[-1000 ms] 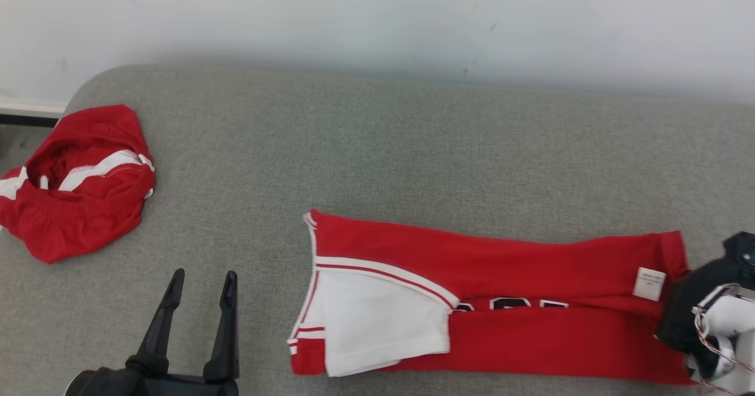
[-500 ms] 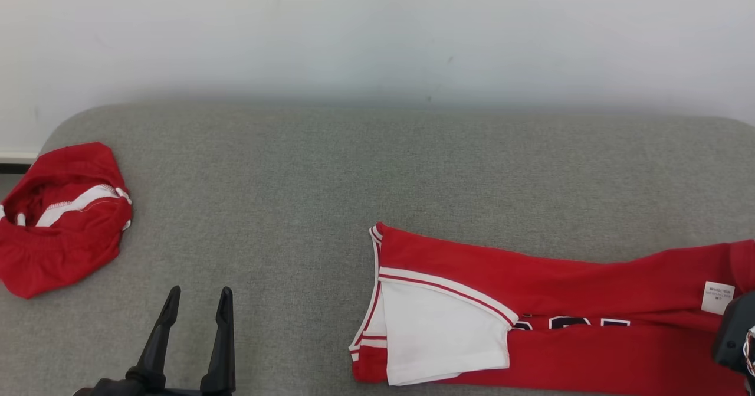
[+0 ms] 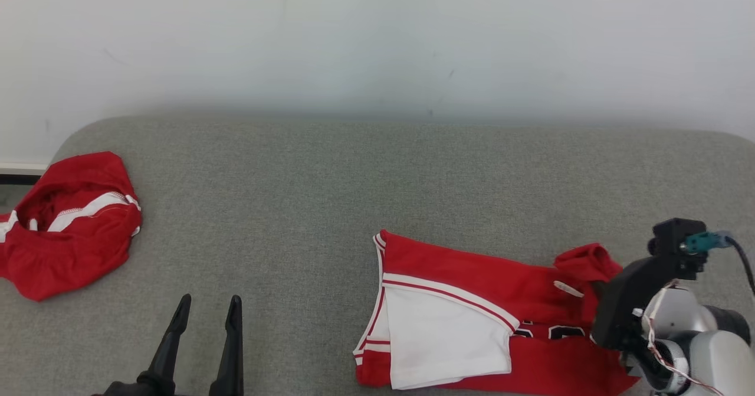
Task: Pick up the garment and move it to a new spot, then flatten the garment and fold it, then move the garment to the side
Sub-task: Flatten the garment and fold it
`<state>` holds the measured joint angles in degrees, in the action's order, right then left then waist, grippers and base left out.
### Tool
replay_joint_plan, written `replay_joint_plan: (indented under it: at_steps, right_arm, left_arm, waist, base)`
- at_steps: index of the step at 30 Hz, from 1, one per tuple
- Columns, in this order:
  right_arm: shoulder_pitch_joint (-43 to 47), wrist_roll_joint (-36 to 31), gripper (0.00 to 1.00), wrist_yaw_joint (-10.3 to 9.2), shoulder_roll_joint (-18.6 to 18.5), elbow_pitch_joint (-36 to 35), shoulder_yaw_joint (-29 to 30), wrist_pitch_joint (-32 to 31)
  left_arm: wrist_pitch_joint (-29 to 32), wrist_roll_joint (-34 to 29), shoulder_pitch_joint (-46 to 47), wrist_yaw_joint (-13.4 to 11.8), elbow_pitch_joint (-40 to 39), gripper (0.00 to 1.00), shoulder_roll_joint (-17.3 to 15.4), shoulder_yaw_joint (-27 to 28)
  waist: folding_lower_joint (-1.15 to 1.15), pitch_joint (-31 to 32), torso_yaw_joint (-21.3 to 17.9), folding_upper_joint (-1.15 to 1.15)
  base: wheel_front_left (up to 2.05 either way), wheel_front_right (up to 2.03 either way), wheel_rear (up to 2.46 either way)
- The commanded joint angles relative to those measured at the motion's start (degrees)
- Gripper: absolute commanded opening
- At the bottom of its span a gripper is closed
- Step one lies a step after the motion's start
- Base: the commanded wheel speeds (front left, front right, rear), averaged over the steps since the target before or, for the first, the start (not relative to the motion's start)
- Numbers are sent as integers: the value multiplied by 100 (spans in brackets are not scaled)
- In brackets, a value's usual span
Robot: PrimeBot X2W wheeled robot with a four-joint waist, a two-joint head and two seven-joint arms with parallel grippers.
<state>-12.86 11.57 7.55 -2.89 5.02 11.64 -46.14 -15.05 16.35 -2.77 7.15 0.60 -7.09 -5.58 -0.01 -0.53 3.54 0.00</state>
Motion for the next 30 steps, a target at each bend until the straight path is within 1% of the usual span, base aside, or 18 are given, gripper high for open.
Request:
replay_joint_plan:
  at_steps: [1, 4, 8, 11, 15, 23, 30]
  right_arm:
    - [-16, 75, 0, -14, -2, 44, -65, 73]
    - [-191, 366, 0, -14, -1, 289, -416, 357]
    - [-436, 825, 0, -14, -1, 708, -732, 962]
    - [-611, 1167, 0, -14, 1, 1107, -1000, 1420]
    - [-806, 1409, 0, -14, 0, 1721, -1501, 1777]
    - [-1453, 1976, 0, -13, 0, 3290, -2191, 2669]
    - [-2139, 2687, 0, -13, -1, 4652, -3022, 3266]
  left_arm:
    - [-19, 14, -110, 36, 0, 100, 1, -3]
    - [-19, 25, -104, 38, 13, 100, -9, -59]
    - [-19, 41, -123, 40, 37, 100, -38, -122]
    - [-19, 69, -154, 23, 59, 100, -55, -171]
    - [-19, 88, -194, 24, 80, 100, -70, -210]
    - [-19, 119, -135, 26, 124, 100, -73, -275]
    - [-19, 133, 6, 28, 187, 100, -32, -369]
  waist:
    - [1, 33, 49, 0]
    - [1, 66, 148, 0]
    - [1, 108, 315, 0]
    - [1, 133, 452, 0]
    - [1, 151, 596, 0]
    - [1, 107, 810, 0]
    - [1, 0, 973, 0]
  base:
    - [0, 0, 0]
    - [0, 0, 0]
    - [0, 0, 0]
    - [0, 0, 0]
    - [0, 0, 0]
    - [0, 0, 0]
    - [0, 0, 0]
